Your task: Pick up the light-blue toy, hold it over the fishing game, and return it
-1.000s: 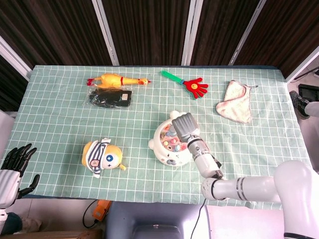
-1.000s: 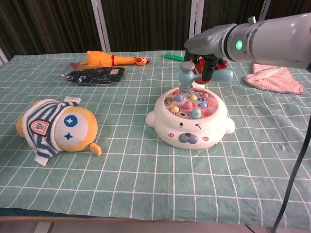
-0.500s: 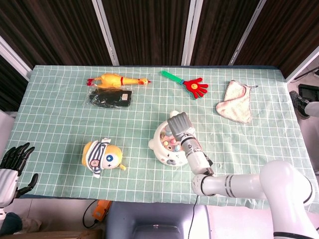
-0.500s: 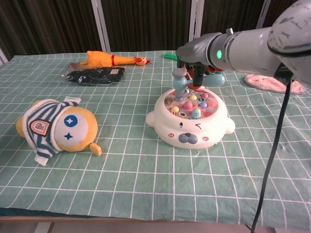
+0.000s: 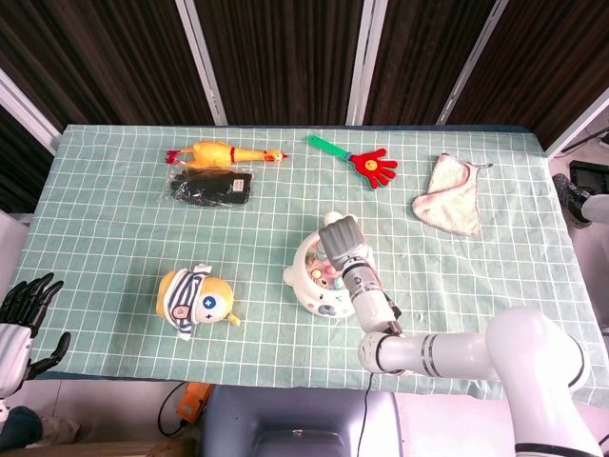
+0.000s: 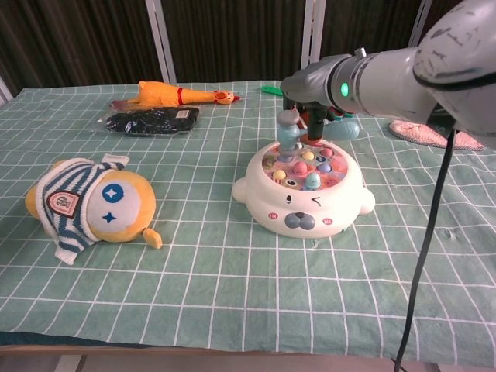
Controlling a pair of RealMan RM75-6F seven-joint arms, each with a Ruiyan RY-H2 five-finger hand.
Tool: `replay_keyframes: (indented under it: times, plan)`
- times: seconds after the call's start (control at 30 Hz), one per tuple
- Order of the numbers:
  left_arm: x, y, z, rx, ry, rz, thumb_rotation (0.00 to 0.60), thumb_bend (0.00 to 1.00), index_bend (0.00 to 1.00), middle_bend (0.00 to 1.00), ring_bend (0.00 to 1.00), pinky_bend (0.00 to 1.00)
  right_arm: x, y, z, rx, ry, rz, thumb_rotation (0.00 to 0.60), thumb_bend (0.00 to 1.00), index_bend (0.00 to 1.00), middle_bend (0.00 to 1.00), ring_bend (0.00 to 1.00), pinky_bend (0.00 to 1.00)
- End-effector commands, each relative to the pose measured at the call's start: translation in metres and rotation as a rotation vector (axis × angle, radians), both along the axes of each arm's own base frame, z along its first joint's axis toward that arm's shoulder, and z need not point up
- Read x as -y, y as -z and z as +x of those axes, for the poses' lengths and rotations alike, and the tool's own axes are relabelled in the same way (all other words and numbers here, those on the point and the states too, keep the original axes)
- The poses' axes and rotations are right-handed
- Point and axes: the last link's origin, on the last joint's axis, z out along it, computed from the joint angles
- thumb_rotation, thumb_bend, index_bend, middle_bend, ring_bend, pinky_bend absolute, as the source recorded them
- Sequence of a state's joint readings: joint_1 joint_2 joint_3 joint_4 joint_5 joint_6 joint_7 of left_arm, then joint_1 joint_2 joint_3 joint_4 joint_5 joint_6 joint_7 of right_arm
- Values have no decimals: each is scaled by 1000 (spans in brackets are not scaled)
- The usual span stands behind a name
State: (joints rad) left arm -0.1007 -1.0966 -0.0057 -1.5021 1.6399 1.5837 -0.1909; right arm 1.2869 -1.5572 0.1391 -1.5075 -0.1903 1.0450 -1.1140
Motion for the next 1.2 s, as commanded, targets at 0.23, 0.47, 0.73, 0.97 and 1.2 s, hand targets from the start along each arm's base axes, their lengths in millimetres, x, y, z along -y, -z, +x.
replay_keyframes:
  times: [0.23, 0.47, 0.73, 0.97, 1.2]
  plan:
    - [2, 0, 1, 0, 4, 4, 600, 421, 0, 0, 0, 10, -20, -55, -29, 45, -135, -51, 600, 579, 1000, 633, 732, 749]
    - [5, 2, 4, -7, 16, 3, 600, 421, 0, 0, 0, 10, -52, -82, -117, 178, -136, -57, 600, 578, 1000, 633, 732, 747]
    - [1, 7, 5, -18, 7, -9, 600, 420, 0, 0, 0, 11, -54, -74, -191, 277, -105, -83, 600, 578, 1000, 633, 732, 747]
    - [0, 10, 6, -29, 6, -15, 600, 421, 0, 0, 0, 10, -54, -60, -229, 387, -55, -75, 600, 578, 1000, 633, 732, 747]
    - [0, 10, 6, -31, 6, -13, 600, 421, 0, 0, 0, 10, -54, -57, -244, 391, -19, -70, 600, 577, 1000, 633, 731, 747]
